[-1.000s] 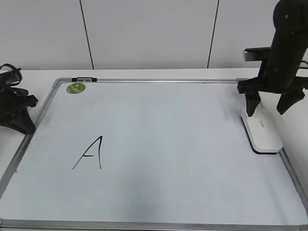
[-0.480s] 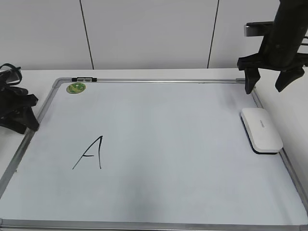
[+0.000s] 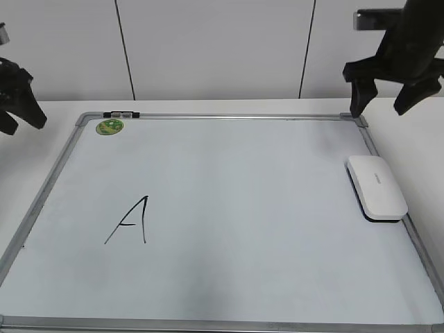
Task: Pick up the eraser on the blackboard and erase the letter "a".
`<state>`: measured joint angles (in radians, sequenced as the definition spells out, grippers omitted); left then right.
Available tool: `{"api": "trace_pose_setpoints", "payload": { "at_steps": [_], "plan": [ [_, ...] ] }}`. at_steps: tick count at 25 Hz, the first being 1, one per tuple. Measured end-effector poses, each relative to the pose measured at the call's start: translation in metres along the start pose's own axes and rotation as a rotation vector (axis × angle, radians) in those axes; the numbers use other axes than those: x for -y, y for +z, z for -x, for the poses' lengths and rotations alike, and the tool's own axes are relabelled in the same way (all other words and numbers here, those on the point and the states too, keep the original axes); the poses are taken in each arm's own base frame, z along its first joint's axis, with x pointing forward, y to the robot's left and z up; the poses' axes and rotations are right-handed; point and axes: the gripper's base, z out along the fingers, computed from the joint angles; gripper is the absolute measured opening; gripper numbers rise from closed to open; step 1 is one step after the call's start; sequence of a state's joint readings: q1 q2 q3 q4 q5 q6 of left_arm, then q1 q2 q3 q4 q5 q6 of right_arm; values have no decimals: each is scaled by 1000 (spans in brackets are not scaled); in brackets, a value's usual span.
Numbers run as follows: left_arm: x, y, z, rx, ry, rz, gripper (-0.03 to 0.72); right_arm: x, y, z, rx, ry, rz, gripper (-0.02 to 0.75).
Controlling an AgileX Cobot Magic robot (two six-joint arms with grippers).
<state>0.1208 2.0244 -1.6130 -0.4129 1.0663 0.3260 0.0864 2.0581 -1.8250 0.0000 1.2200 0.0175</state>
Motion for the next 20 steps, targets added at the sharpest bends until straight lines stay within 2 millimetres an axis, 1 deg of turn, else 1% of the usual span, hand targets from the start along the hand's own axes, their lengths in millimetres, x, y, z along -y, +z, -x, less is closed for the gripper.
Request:
{"api": "trace_pose_setpoints", "payload": {
  "at_steps": [3, 7, 10, 11, 13, 16, 20],
  "plan": [
    [12, -30, -2, 27, 18, -7, 461, 0, -33, -4, 74, -4, 1, 594],
    [26, -62, -9, 60, 38, -8, 461, 0, -76, -13, 162, -6, 2, 593],
    [35, -82, -16, 65, 44, -12, 461, 0, -102, -22, 215, -7, 8, 593],
    [38, -89, -18, 73, 47, -13, 461, 0, -114, -26, 243, -7, 9, 593],
    [42, -100, -22, 88, 54, -5, 461, 0, -131, -35, 276, -7, 9, 593],
    [48, -120, -27, 129, 58, 16, 461, 0, -149, -54, 297, -7, 9, 593],
    [57, -146, -37, 188, 59, 45, 461, 1, -158, -88, 283, -7, 11, 593]
  ]
}}
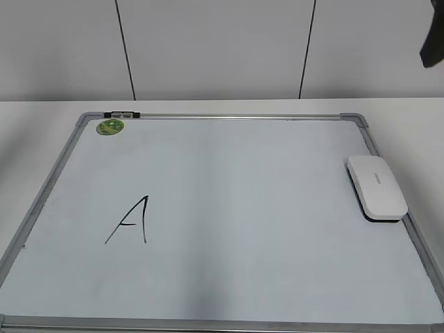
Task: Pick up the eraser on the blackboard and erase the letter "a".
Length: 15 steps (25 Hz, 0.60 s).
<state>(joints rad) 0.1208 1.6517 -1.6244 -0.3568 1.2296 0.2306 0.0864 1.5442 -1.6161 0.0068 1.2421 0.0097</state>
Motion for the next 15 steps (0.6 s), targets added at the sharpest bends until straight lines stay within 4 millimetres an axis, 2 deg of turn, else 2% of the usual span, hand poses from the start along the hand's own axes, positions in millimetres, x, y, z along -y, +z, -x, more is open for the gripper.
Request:
{"api": "trace_pose_setpoints", "payload": {
  "at_steps": [3, 7, 10, 15],
  "plan": [
    [12, -23, -5, 49, 27, 19, 461, 0, -8, -28, -29, 0, 0, 593],
    [40, -44, -19, 86, 97, 3, 461, 1, -20, -68, -50, 0, -1, 592],
    [58, -58, -40, 89, 133, -14, 461, 1, -35, -96, -29, 0, 0, 593],
    [69, -77, -86, 93, 160, -13, 461, 2, -68, -133, 69, -2, -6, 593]
  ]
}}
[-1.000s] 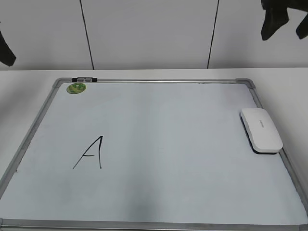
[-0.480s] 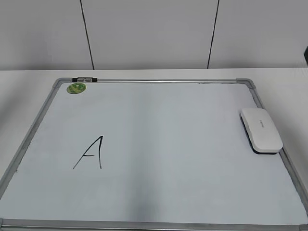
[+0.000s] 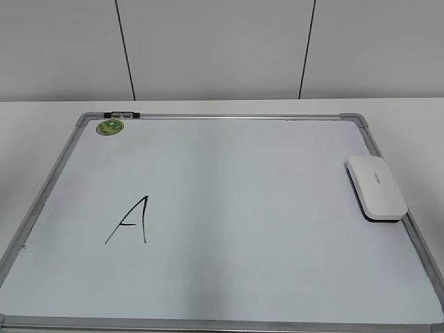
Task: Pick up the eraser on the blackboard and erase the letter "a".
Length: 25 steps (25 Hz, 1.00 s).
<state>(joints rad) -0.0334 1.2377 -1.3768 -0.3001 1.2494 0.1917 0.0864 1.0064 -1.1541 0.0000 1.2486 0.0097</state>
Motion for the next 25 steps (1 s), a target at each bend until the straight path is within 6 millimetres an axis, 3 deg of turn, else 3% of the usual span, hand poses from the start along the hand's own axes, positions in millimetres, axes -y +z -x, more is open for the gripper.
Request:
{"api": "trace_pose_setpoints", "payload": {
  "at_steps": [6, 11, 19, 25],
  "plan": [
    [13, -28, -64, 42, 16, 19, 461, 0, -32, -29, 111, 0, 1, 593],
    [19, -31, -115, 49, 21, 21, 461, 0, -49, -49, 179, 24, 4, 592],
    [17, -22, -177, 54, 5, 72, 461, 0, -52, -82, 214, 36, 12, 592],
    [11, -16, -200, 69, -6, 146, 461, 2, -43, -119, 225, 34, 1, 592]
  ]
}}
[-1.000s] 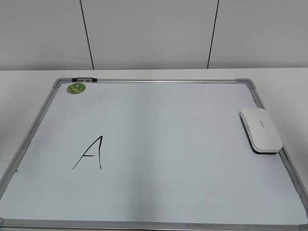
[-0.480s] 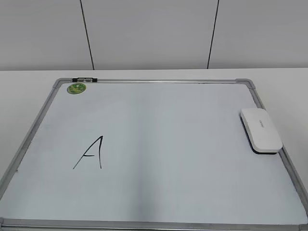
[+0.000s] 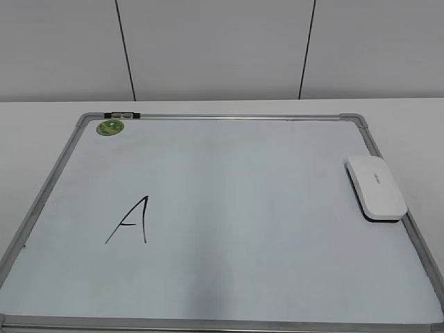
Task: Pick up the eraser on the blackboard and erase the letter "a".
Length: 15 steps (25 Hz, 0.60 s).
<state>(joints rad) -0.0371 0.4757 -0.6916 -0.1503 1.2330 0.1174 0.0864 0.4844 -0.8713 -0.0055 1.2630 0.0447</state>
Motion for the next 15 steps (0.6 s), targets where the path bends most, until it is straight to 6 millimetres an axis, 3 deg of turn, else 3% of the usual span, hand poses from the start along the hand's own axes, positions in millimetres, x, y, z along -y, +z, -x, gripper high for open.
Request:
{"api": "trace_pose_setpoints", "payload": {
  "at_steps": [8, 15],
  "plan": [
    [-6, 29, -23, -114, -23, 25, 461, 4, 25, -55, -52, -7, -26, 592],
    [-6, 30, -23, -110, -28, 27, 461, 6, 38, -81, -73, -11, -37, 591]
  ]
}}
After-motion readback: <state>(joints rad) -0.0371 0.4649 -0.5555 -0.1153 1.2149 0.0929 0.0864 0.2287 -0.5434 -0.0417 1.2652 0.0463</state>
